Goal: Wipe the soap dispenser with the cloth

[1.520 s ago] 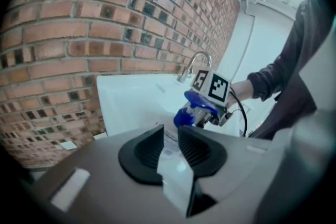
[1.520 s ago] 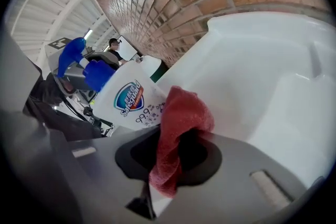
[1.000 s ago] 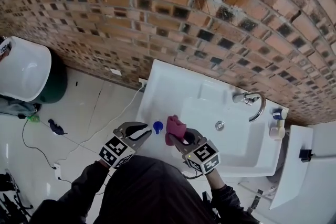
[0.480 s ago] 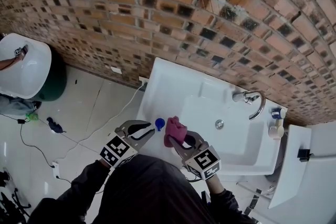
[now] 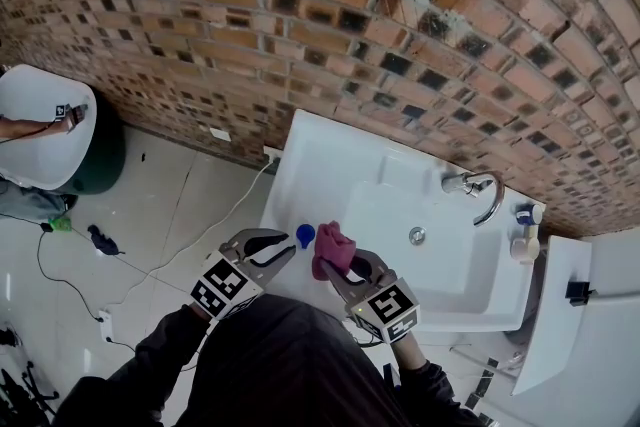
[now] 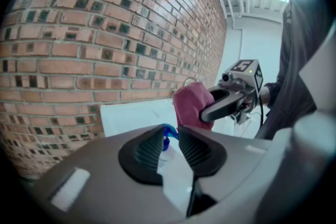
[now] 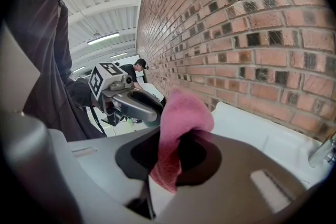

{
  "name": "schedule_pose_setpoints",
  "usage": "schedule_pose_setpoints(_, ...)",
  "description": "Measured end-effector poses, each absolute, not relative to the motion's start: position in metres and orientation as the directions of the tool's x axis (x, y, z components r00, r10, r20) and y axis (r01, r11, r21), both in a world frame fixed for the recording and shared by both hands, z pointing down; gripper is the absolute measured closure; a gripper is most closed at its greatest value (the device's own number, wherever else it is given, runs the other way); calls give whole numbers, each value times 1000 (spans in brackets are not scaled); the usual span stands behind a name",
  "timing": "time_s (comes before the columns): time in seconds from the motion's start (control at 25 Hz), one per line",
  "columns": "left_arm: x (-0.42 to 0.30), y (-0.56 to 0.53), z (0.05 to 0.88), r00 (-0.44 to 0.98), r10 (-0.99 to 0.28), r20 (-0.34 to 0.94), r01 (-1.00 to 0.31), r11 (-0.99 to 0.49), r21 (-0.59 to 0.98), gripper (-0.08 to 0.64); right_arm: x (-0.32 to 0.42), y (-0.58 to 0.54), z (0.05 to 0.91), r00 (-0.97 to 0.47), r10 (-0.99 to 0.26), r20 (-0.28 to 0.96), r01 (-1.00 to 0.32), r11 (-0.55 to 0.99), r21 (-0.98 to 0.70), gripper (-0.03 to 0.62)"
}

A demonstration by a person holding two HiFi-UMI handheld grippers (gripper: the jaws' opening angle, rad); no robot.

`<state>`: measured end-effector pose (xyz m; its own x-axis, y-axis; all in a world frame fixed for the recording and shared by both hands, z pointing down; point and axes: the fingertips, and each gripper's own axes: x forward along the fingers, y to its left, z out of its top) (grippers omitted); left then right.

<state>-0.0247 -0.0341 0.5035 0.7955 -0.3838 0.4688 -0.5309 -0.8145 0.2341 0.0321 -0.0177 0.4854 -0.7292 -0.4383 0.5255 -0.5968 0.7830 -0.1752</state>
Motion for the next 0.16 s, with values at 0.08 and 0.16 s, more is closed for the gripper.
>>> schedule_pose_setpoints(0.08, -25, -34, 503, 796, -386, 466, -530, -816, 231, 468, 30, -17, 484, -729, -438, 526, -596, 784, -174, 525)
schedule_pose_setpoints(0.16, -25, -34, 502, 797, -386, 464, -529, -817, 230, 469, 27, -17, 480, -732, -439, 521, -594, 786, -172, 525)
